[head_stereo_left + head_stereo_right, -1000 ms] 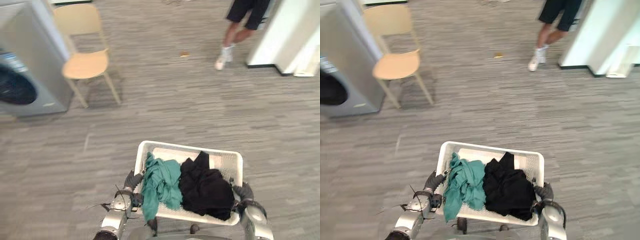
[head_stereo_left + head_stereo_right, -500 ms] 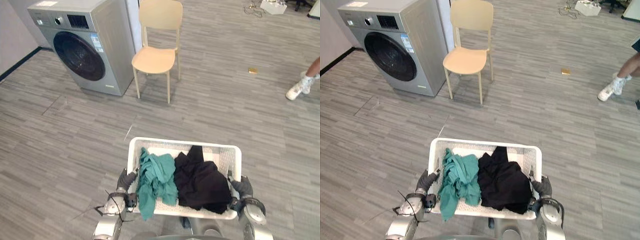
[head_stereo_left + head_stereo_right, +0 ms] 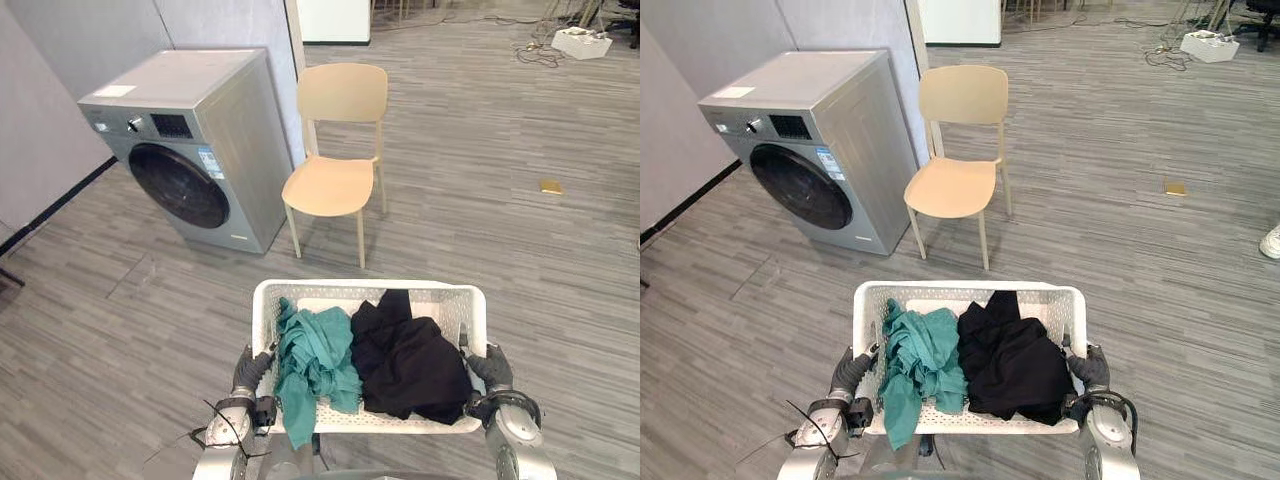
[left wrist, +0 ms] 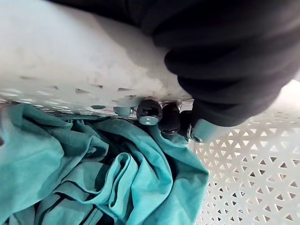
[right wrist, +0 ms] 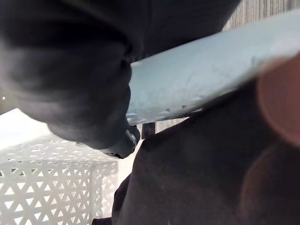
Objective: Pick up the laundry basket with both hands and put the clothes into the washing machine.
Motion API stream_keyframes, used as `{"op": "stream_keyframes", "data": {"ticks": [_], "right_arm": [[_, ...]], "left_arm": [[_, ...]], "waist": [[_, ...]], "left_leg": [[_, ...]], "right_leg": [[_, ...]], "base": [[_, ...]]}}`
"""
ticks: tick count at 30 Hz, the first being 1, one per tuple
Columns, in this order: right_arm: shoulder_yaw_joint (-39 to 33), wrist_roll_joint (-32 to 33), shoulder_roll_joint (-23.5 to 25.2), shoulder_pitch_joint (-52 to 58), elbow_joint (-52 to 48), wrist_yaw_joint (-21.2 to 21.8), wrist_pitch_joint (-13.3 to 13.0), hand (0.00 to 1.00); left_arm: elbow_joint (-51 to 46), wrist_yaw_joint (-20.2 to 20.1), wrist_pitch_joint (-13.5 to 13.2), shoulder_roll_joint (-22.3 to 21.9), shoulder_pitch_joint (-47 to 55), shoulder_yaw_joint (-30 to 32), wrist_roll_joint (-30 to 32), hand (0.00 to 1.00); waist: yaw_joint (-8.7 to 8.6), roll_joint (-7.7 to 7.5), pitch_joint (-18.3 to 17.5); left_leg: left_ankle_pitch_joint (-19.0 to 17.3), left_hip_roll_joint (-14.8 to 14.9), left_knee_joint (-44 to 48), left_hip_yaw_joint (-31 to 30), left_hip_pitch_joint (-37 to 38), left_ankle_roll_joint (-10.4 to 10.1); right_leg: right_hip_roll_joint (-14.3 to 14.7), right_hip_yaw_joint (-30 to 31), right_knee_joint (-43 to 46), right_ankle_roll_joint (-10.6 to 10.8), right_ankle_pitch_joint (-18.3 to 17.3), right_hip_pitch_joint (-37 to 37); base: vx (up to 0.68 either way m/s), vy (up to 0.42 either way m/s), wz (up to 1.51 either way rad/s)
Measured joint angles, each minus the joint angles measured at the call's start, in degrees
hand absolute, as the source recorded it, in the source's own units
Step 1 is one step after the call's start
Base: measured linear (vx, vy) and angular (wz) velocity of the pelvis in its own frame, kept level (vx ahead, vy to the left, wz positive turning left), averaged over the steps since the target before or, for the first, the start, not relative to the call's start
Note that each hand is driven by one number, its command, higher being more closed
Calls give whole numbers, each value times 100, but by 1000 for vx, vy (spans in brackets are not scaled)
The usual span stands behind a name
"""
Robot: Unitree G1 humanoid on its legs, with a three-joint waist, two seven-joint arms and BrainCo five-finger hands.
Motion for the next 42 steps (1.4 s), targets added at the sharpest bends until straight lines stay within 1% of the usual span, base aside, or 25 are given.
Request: {"op": "stream_keyframes", "data": {"ticks": [1, 2, 3, 4, 5, 7, 8, 11, 14, 16, 18, 20, 21, 24, 25, 27, 29, 30, 31, 32, 33, 35, 37, 39, 42], "right_arm": [[-9, -59, -14, 72, 4, 16, 6, 100], [-13, -75, -22, 99, 20, 33, 6, 100], [-20, -76, 95, 95, 154, 54, 5, 100], [-67, -77, 264, 57, 240, 54, 6, 100], [-78, -83, 331, 63, 237, 54, 6, 100], [-82, -170, 477, 54, 194, 46, 12, 100], [-89, -167, 507, 95, 14, 37, -15, 100], [-133, -152, 622, 316, -416, 15, -115, 100], [-212, 7, 703, 457, -548, -7, -147, 100], [-284, 28, 673, 577, -550, -40, -130, 100], [-326, 52, 600, 681, -554, -54, -107, 100], [-296, 91, 445, 668, -568, -64, -102, 100], [-275, 173, 303, 597, -626, -48, -66, 100], [-164, 208, 252, 448, -619, -47, 8, 100], [-95, 208, 232, 369, -619, -48, 8, 100], [-82, 208, 181, 132, -614, -51, 6, 100], [-61, 227, 42, -198, -432, -54, -10, 100], [-62, 260, -97, -420, -271, -54, -27, 100], [-62, 277, -126, -484, -207, -54, -32, 100], [-63, 277, -195, -553, -174, -54, -33, 100], [-65, 277, -260, -557, -175, -52, -32, 100], [-140, 287, -264, -759, -150, -53, -20, 100], [-174, 471, -265, -1383, -12, -102, -22, 100], [-293, 547, -307, -1723, 94, -197, -22, 100], [-272, 685, -601, -2502, 671, -229, -43, 100]], "left_arm": [[10, 5, 22, -70, 125, 0, 19, 100], [10, 6, 21, -77, 167, -4, 28, 100], [44, 5, 37, 63, 123, -4, 65, 100], [54, 14, 50, 185, 41, 3, 109, 100], [52, 28, 52, 240, 5, 18, 150, 100], [45, 93, 62, 348, -102, 56, 168, 100], [-13, 92, 63, 357, -150, 48, 169, 100], [-154, 91, 27, 418, -276, 9, 169, 100], [-160, 80, 29, 558, -436, -141, 170, 100], [-93, 61, 55, 524, -437, -246, 187, 100], [-53, 51, 146, 419, -408, -322, 212, 100], [-51, 53, 155, 346, -409, -322, 211, 100], [-55, 53, 153, 223, -405, -294, 208, 100], [-71, 52, 136, 208, -393, -147, 204, 100], [-102, 52, 109, 223, -398, -84, 195, 100], [-139, 52, -8, 212, -455, 0, 184, 100], [-137, 55, -88, 261, -583, 0, 168, 100], [-122, 60, -92, 273, -719, -17, 161, 100], [-91, 66, -97, 274, -774, -25, 161, 100], [-47, 100, -99, 263, -814, -78, 147, 100], [-48, 107, -109, 249, -805, -122, 137, 100], [-21, 114, -112, 370, -1085, -179, 54, 100], [-7, 186, -120, 774, -1784, -268, -111, 100], [22, 221, -120, 952, -2218, -417, -181, 100], [592, 398, -236, 1085, -2988, -577, -342, 100]], "waist": [[0, -56, -78], [-29, -77, -80], [-123, -345, -115], [-230, -515, -58], [-257, -578, -21], [-234, -457, 90], [-264, -324, 135], [-329, -278, 171], [-310, -372, 83], [-538, -350, 36], [-646, -195, -109], [-644, -7, -96], [-515, 208, -46], [-429, 276, 53], [-334, 134, 84], [-237, 79, 91], [-187, 68, 90], [-231, 115, 81], [-244, 151, 77], [-285, 288, 82], [-318, 393, 85], [-472, 423, 132], [-492, 107, 502], [-497, 13, 714], [-486, 33, 959]], "left_leg": [[561, -282, 99, 51, 174, 250], [773, -377, 183, 39, 264, 352], [443, -740, 365, 128, 454, 602], [241, -984, 305, 123, 756, 753], [160, -1049, 253, 119, 935, 828], [-111, -995, -46, 76, 1741, 1004], [-231, -912, -275, 11, 2236, 1066], [-582, -896, -501, -130, 2838, 1016], [-1238, -965, -459, -290, 3308, 861], [-1602, -886, -420, -647, 3582, 722], [-1727, -604, 293, -810, 3542, 535], [-1465, -466, 1872, -823, 2843, 150], [-567, -335, 3268, -810, 2256, -11], [-443, 194, 4810, -439, 1542, -14], [-543, 460, 4700, -120, 1333, 142], [-648, 634, 3638, 160, 1139, 298], [-620, 471, 1711, 11, 1183, 290], [-449, 341, 467, -302, 1193, 189], [-222, 315, 175, -481, 1167, 178], [514, 320, -141, -639, 1162, 63], [914, 324, -251, -643, 1170, 93], [713, 217, -652, -385, 1185, -13], [860, -18, -1101, 48, 1001, 185], [887, -119, -1108, 122, 820, 223], [913, -131, -1096, 221, 569, 261]], "right_leg": [[-266, 160, 898, 170, -96, -224], [-359, 253, 1585, 171, -78, -429], [-671, 415, 3040, 15, 405, -978], [-769, 518, 4273, -334, 1587, -1492], [-757, 651, 4748, -395, 2180, -1757], [-295, 780, 5868, -289, 1375, -2697], [-91, 538, 5599, -249, 1080, -3019], [-13, -193, 4117, -164, 841, -3512], [63, -806, 1046, -183, 1431, -3559], [170, -588, 1181, -321, 1970, -3528], [310, -860, 1542, -511, 1932, -3391], [365, -1072, 1581, -726, 1797, -3220], [523, -1077, 1372, -884, 1659, -2852], [690, -1035, 776, -911, 1494, -1861], [634, -935, 520, -911, 1494, -1563], [474, -752, 326, -908, 1494, -1364], [228, -546, 300, -768, 1412, -1364], [127, -409, 354, -547, 1279, -1410], [111, -329, 443, -409, 1188, -1450], [138, -169, 557, -197, 1041, -1474], [173, -78, 599, -108, 972, -1487], [9, 145, 825, 65, 856, -1900], [-259, 524, 727, 325, 1001, -2435], [-393, 582, 357, 471, 1279, -2496], [-418, 664, 159, 529, 1602, -2706]], "base": [[543, 313, -22], [692, 371, -1], [671, 340, 34], [666, 308, 42], [627, 264, 18], [614, 279, -6], [611, 276, 8], [459, 117, 23], [464, 14, 17], [677, -109, 83], [747, -151, 86], [570, -147, 23], [517, -107, 2], [619, -84, -4], [484, -81, -24], [385, -30, -43], [372, 101, -49], [280, 152, -40], [274, 204, -52], [218, 210, -47], [301, 430, -55], [214, 444, -48], [44, 288, -56], [-31, 193, -19], [-61, 181, -15]]}}
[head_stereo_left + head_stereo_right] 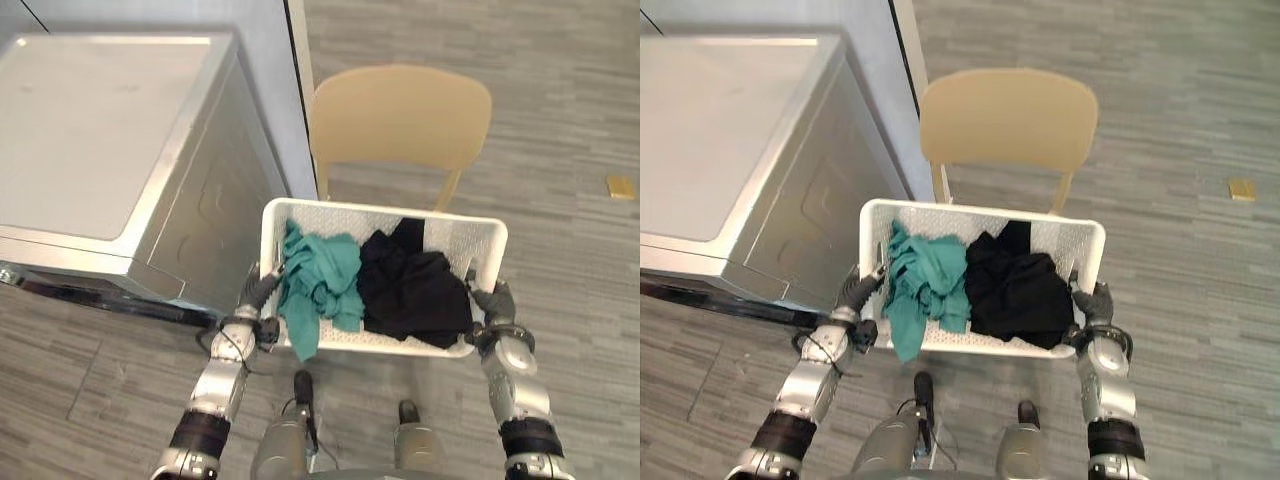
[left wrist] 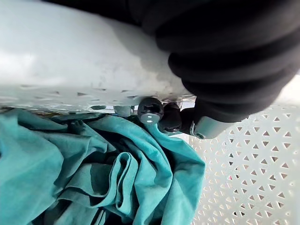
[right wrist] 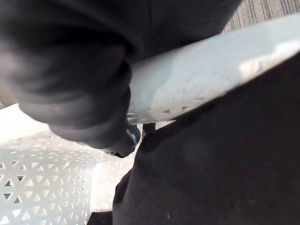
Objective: Pick up the laundry basket with both hands and put the clothes into the washing machine.
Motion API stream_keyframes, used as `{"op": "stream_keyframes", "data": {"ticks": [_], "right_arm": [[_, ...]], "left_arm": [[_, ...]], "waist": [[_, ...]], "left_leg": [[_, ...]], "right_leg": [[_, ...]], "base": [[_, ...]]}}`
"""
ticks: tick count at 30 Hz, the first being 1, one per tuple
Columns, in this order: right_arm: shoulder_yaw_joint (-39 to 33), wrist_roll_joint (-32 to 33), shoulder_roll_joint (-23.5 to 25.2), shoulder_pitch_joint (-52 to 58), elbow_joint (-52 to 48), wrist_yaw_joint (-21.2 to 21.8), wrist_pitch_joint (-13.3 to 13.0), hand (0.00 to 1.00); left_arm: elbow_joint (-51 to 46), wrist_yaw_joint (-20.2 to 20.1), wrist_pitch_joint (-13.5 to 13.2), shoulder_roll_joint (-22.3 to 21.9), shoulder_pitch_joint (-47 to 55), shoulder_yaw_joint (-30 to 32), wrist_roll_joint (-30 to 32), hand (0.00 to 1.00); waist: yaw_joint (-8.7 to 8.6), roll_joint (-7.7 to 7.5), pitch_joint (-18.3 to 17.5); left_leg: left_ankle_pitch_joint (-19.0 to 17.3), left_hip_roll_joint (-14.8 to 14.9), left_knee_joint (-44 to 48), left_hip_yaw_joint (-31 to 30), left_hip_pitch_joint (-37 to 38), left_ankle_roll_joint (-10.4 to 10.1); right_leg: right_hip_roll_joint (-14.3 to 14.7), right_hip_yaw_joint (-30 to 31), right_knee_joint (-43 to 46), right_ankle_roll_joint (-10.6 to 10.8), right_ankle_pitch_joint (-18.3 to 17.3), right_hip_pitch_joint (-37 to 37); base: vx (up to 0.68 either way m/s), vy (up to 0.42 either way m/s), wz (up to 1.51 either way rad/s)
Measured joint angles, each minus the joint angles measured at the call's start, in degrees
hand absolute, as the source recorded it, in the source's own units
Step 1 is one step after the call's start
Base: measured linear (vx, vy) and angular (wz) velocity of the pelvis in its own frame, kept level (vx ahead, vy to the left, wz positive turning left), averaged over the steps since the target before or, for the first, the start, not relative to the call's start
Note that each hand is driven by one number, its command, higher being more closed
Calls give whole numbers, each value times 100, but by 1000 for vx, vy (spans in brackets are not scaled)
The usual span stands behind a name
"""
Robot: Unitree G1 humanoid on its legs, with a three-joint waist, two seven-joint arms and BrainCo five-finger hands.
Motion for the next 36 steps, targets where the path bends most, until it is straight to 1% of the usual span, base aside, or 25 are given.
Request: {"op": "stream_keyframes", "data": {"ticks": [1, 2, 5, 7, 8, 10, 11, 13, 14, 15, 16, 17, 18, 19, 20, 23, 25, 26, 27, 28, 31, 34, 36], "right_arm": [[0, 65, -164, -379, 308, -31, 2, 100], [4, 118, -335, -762, 594, -42, 14, 100], [41, 159, -651, -1442, 1143, -45, 51, 100], [42, 216, -832, -1963, 1714, -47, 99, 100], [42, 217, -847, -2122, 1903, -49, 120, 100], [228, 184, -999, -2656, 2300, -53, 201, 100], [239, 135, -1038, -2847, 2405, -103, 234, 100], [251, 71, -1031, -3055, 2485, -163, 258, 100], [298, -13, -1021, -3235, 2490, -182, 294, 100], [342, -25, -1025, -3295, 2493, -204, 301, 100], [407, -36, -1029, -3393, 2508, -253, 314, 100], [420, -38, -1024, -3436, 2523, -259, 319, 100], [442, -58, -1017, -3532, 2540, -266, 376, 0], [465, -62, -1023, -3593, 2550, -278, 409, 0], [504, -62, -1029, -3789, 2653, -278, 417, 0], [530, -56, -1041, -4087, 2782, -277, 417, 0], [575, 28, -1028, -4234, 2902, -299, 411, 0], [572, 155, -1015, -4296, 2908, -367, 405, 0], [535, 294, -953, -4435, 2943, -500, 398, 0], [534, 349, -883, -4506, 2947, -527, 371, 0], [654, 459, -903, -4606, 2950, -543, 393, 0], [838, 460, -945, -4796, 2950, -555, 394, 0], [1031, 462, -1040, -4965, 3047, -600, 404, 0]], "left_arm": [[357, 57, -8, 22, -473, -82, -65, 100], [690, 83, -17, 17, -886, -119, -170, 100], [1270, 188, -41, -6, -1549, -234, -388, 100], [1859, 190, -60, -63, -2121, -265, -472, 100], [2060, 191, -66, -62, -2279, -265, -484, 100], [2848, 239, -72, -77, -2875, -207, -643, 100], [3105, 257, -75, -107, -3118, -182, -731, 100], [3375, 262, -62, -117, -3379, -40, -760, 100], [3525, 262, -25, -99, -3538, 121, -758, 100], [3530, 262, -9, -96, -3575, 194, -756, 100], [3540, 262, 27, -81, -3668, 251, -746, 0], [3556, 261, 39, -80, -3712, 263, -744, 0], [3579, 259, 63, -72, -3799, 418, -743, 0], [3579, 261, 80, -85, -3846, 493, -737, 0], [3579, 277, 96, -86, -3961, 716, -726, 0], [3581, 342, 150, -84, -4173, 1079, -739, 0], [3581, 471, 151, -99, -4253, 1287, -829, 0], [3582, 518, 157, -102, -4284, 1355, -871, 0], [3581, 648, 153, -98, -4326, 1520, -918, 0], [3578, 716, 150, -62, -4340, 1687, -949, 0], [3579, 821, 156, 11, -4424, 1713, -1042, 0], [3578, 931, 144, 108, -4560, 1692, -1051, 0], [3548, 965, 122, 266, -4563, 1622, -1048, 0]], "waist": [[-2, -9, 164], [0, -2, 353], [-12, 38, 659], [-23, 60, 919], [-26, 65, 971], [-43, 43, 1014], [-19, 35, 1019], [-16, 14, 1031], [-17, 6, 1030], [-20, 5, 1030], [-5, 4, 1030], [0, 4, 1030], [-6, 3, 1030], [-4, 1, 1029], [-19, -3, 1027], [-19, -3, 1028], [-25, -4, 1028], [-23, -4, 1028], [-13, -3, 1028], [-3, -4, 1029], [-3, -4, 1029], [12, -4, 1029], [23, -4, 1029]], "left_leg": [[57, -27, -2, -10, -102, 76], [108, -31, -2, -20, -205, 106], [306, -16, -123, -26, -389, 109], [579, 19, -504, -26, -386, 77], [650, 28, -600, -22, -387, 86], [814, 75, -985, 47, -395, 23], [856, 96, -1114, 140, -407, 7], [853, 135, -1117, 265, -510, 9], [843, 214, -1118, 512, -618, 24], [842, 246, -1119, 590, -665, 24], [842, 296, -1119, 741, -740, 24], [842, 325, -1119, 820, -770, 24], [842, 356, -1120, 902, -834, 23], [842, 377, -1120, 979, -873, 23], [845, 437, -1120, 1161, -967, 20], [857, 494, -1119, 1380, -1119, 3], [897, 529, -1119, 1475, -1144, -50], [902, 534, -1119, 1494, -1155, -57], [942, 552, -1118, 1546, -1182, -57], [1060, 599, -1118, 1649, -1195, -45], [1199, 610, -1114, 1703, -1176, 107], [1205, 614, -1111, 1711, -1126, 107], [1204, 606, -1090, 1730, -1037, 106]], "right_leg": [[-21, -3, -6, 2, 4, -84], [-20, 0, -1, 2, 4, -178], [12, 17, 17, 23, 16, -429], [85, 47, 157, 37, 24, -670], [106, 57, 207, 37, 24, -740], [184, 152, 410, 37, 23, -1065], [204, 174, 473, 37, 23, -1182], [218, 188, 523, 41, 26, -1327], [220, 203, 530, 55, 56, -1473], [220, 210, 527, 54, 70, -1526], [230, 216, 525, 61, 103, -1609], [238, 216, 525, 60, 115, -1649], [244, 211, 525, 63, 137, -1717], [249, 214, 525, 58, 154, -1760], [259, 220, 519, 60, 189, -1875], [270, 249, 525, 91, 233, -2065], [286, 268, 527, 84, 241, -2107], [290, 280, 532, 83, 242, -2131], [304, 314, 548, 82, 243, -2190], [325, 324, 568, 82, 243, -2224], [326, 240, 712, 81, 242, -2258], [328, 164, 860, 78, 240, -2262], [323, 163, 1042, 77, 240, -2259]], "base": [[-123, 119, 6], [-124, 69, 7], [-138, 9, -3], [-141, -30, -6], [-164, -50, -13], [-153, -50, -17], [-93, -29, -14], [-86, -28, -10], [-86, -32, -12], [-74, -33, -13], [-43, -23, -7], [-49, -34, -5], [-39, -30, -3], [-64, -44, -4], [-56, -35, -6], [-51, -32, -8], [-19, -26, -8], [-2, -29, -11], [21, -59, -16], [36, -66, -15], [80, -74, 1], [71, -62, 8], [77, -63, 4]]}}
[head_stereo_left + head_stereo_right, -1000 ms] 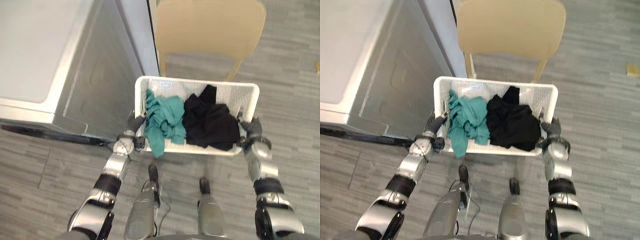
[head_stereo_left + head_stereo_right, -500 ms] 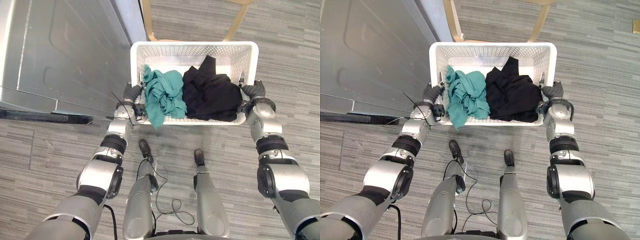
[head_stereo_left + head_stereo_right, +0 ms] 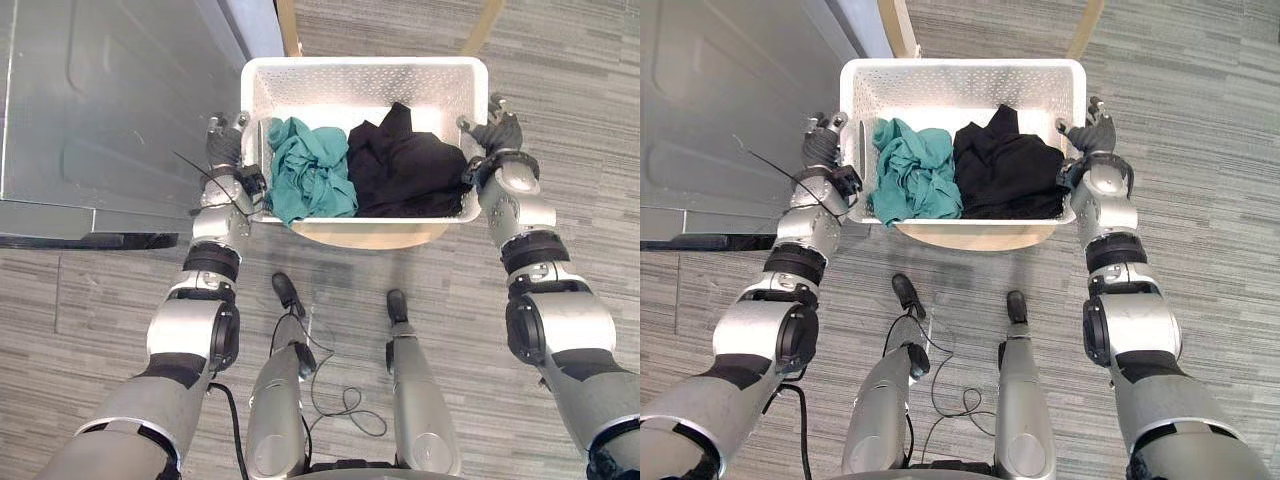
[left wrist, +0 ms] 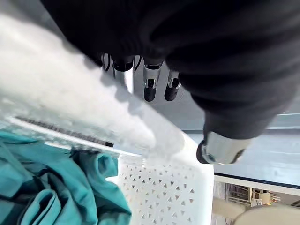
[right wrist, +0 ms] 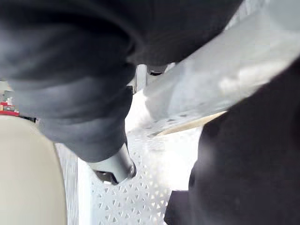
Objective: Pick up the laundry basket with both hands and put the clothes into the washing machine.
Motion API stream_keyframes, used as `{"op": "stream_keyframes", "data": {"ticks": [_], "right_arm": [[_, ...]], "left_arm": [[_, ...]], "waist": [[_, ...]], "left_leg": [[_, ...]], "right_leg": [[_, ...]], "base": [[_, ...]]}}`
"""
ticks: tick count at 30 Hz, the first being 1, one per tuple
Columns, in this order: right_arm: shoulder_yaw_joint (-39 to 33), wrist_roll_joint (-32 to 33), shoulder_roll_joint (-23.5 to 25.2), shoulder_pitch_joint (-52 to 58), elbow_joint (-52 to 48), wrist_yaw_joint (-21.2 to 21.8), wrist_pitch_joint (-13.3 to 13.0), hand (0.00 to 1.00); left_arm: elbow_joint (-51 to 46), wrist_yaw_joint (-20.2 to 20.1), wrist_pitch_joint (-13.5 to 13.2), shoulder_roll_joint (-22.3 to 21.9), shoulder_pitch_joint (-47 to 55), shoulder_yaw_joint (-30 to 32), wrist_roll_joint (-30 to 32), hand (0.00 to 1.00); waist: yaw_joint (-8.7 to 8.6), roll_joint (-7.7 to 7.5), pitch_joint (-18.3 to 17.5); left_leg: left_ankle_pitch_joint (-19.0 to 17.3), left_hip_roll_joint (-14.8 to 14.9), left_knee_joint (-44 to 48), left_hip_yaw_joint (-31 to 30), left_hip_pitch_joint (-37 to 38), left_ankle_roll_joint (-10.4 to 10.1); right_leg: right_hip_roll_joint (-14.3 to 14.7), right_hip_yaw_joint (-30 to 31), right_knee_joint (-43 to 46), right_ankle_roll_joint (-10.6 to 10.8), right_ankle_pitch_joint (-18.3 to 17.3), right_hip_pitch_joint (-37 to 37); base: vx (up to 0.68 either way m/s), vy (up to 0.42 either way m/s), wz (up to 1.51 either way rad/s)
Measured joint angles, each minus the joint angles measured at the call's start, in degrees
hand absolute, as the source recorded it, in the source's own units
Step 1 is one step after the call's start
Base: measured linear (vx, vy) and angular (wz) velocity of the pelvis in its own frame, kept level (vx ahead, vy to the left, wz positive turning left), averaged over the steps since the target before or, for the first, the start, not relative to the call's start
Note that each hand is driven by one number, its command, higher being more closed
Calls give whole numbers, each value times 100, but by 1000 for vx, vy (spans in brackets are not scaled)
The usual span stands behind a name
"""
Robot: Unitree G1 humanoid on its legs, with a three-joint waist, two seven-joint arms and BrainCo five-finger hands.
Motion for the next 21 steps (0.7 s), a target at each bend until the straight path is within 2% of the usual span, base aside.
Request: {"op": "stream_keyframes", "data": {"ticks": [7, 10, 13, 17, 19, 21], "right_arm": [[158, 57, -594, -258, -174, -2, -42, 0], [161, 64, -932, -277, -177, 0, -147, 0], [117, 99, -1134, -66, -255, 5, -183, 0], [-53, 164, -1226, 532, -863, 115, -215, 0], [-501, 211, -1353, 1286, -1513, 108, -242, 0], [-1041, 211, -1381, 2308, -2312, 103, -276, 0]], "left_arm": [[-476, 6, -276, 445, -127, -357, 12, 0], [-633, -7, -354, 607, -115, -391, 13, 0], [-868, -34, -441, 770, -17, -537, 12, 0], [-1500, -51, -606, 927, 474, -541, 11, 0], [-2080, -53, -645, 930, 896, -555, -3, 0], [-2860, -35, -776, 972, 1627, -526, -66, 0]], "waist": [[-2, -1, 0], [-6, -1, 0], [-15, -3, -2], [-8, -6, -4], [-44, -15, -10], [-22, -34, -37]], "left_leg": [[-4, 4, 118, -3, 121, -3], [-8, 1, 111, -7, 202, -4], [-103, -16, 84, 6, 361, -44], [-159, 16, 0, 156, 601, -71], [-197, 44, 219, 255, 627, -111], [-293, -41, 265, 306, 805, 17]], "right_leg": [[-7, 2, 345, 0, 0, 11], [-7, -3, 375, -9, -8, 50], [-24, -23, 332, -123, -156, 241], [-63, -88, 75, -85, -273, 545], [-157, -152, -33, -75, -275, 736], [-207, -160, -118, -41, -264, 988]], "base": [[43, -68, 2], [-4, -98, -4], [-39, -135, 2], [-66, -86, 1], [-41, -25, 17], [15, -6, 2]]}}
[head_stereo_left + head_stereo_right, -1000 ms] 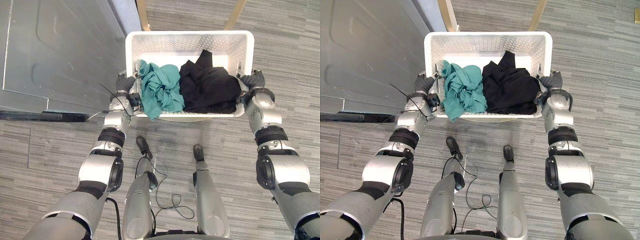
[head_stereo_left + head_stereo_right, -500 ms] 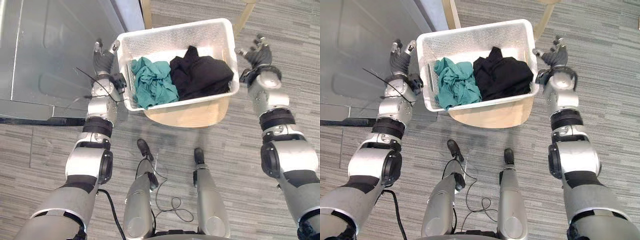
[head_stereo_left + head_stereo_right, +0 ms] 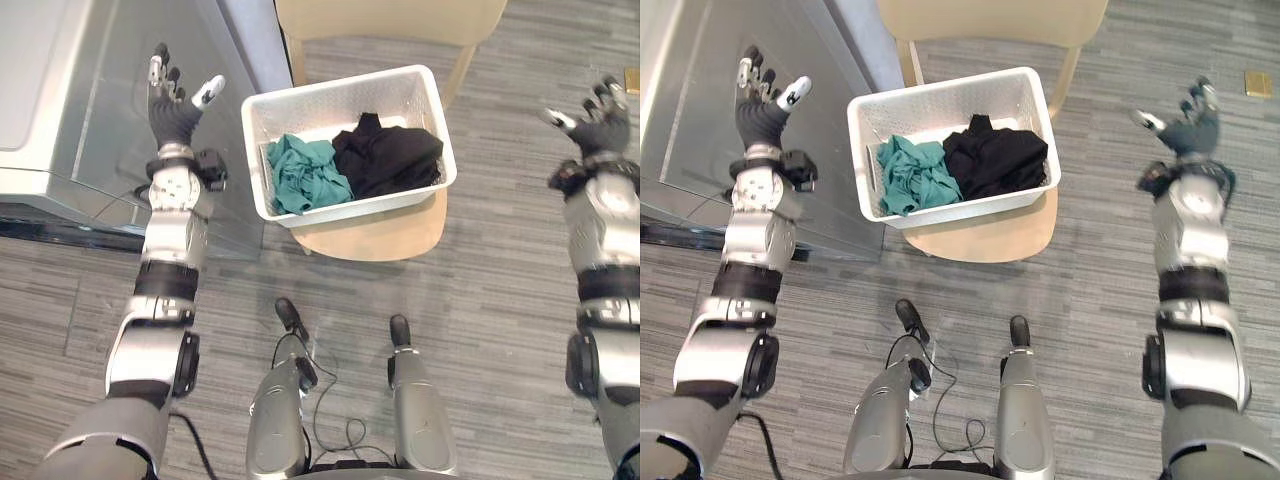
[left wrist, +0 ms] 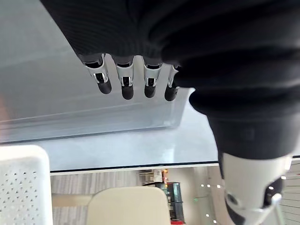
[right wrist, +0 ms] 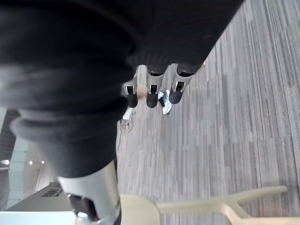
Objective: Pick up the laundry basket with both hands and put the clothes into the washing machine.
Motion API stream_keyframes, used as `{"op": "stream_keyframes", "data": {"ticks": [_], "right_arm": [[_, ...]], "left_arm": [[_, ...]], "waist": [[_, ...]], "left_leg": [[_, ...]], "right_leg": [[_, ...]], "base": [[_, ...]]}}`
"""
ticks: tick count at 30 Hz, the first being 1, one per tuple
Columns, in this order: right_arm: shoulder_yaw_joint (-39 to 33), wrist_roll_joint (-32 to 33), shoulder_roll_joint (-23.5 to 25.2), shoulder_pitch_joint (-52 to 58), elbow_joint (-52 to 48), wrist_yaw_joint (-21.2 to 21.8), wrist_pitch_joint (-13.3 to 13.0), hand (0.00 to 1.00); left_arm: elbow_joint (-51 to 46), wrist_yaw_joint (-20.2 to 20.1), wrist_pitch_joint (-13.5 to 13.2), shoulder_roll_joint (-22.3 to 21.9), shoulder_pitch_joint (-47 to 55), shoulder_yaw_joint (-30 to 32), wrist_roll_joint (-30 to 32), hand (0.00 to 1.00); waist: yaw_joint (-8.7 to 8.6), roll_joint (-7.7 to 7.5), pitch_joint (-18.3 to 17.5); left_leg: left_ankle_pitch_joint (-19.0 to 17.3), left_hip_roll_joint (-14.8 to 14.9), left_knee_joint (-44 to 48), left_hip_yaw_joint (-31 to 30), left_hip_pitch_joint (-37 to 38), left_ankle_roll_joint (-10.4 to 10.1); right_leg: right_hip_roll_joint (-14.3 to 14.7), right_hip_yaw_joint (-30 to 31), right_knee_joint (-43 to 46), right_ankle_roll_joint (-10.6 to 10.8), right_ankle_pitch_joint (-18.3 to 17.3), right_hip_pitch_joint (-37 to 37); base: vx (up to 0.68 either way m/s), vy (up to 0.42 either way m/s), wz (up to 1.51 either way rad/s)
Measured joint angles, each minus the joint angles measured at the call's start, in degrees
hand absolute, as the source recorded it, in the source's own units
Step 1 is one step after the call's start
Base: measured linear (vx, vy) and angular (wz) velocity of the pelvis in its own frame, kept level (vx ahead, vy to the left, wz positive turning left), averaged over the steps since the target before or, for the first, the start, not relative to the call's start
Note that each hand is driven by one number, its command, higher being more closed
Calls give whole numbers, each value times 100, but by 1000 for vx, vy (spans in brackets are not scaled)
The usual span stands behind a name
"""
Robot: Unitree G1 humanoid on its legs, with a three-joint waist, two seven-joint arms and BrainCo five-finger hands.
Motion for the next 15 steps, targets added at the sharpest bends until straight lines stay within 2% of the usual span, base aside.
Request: {"op": "stream_keyframes", "data": {"ticks": [2, 5, 7, 10, 11, 12, 14, 15], "right_arm": [[-438, 0, 64, 891, -627, 3, -36, 0], [-1350, -18, 650, 2230, -1373, 4, -256, 0], [-1822, -92, 1198, 3178, -1321, 1, -356, 0], [-2133, -446, 1882, 4040, -946, 0, -377, 0], [-2177, -470, 2331, 4482, -737, 6, -374, 0], [-2170, -488, 2514, 4636, -671, 15, -371, 0], [-2032, -531, 3215, 5032, -265, 53, -359, 0], [-1950, -525, 3356, 5127, -136, 81, -357, 0]], "left_arm": [[-711, 39, -104, 29, 655, 110, -28, 0], [-1649, 110, -276, -160, 1987, 517, -18, 0], [-1870, 69, -381, -493, 3108, 572, 55, 0], [-1819, -228, -370, -1028, 4208, 635, 91, 0], [-1657, -345, -338, -1377, 4695, 638, 97, 0], [-1538, -404, -309, -1499, 4837, 639, 103, 0], [-931, -573, -153, -1980, 5309, 639, 271, 0], [-675, -645, -132, -2114, 5406, 647, 319, 0]], "waist": [[30, -17, -30], [70, -25, -86], [64, -12, -691], [-4, -37, -993], [-2, -32, -1222], [-4, -12, -1273], [36, -6, -1348], [42, 8, -1407]], "left_leg": [[-14, -44, -12, -9, 112, 19], [-12, -111, -139, -94, 463, 20], [-11, -233, -299, -288, 487, 17], [-104, -314, -305, -482, 805, -96], [-146, -339, -329, -568, 867, -150], [-147, -339, -335, -604, 897, -151], [-164, -330, -325, -624, 1144, -163], [-170, -327, -317, -622, 1190, -154]], "right_leg": [[-32, -6, -64, 11, 0, 146], [-82, -118, -147, 81, -84, 537], [-110, -214, -233, 64, -191, 609], [-192, -368, -418, 52, -290, 1073], [-210, -432, -480, 7, -343, 1194], [-210, -456, -520, 4, -345, 1268], [-207, -491, -608, 2, -349, 1568], [-206, -525, -646, -15, -358, 1630]], "base": [[46, -1, 8], [71, -23, 17], [130, -28, 26], [126, -16, 26], [60, -20, 22], [93, -32, 18], [77, -33, 7], [59, -43, 0]]}}
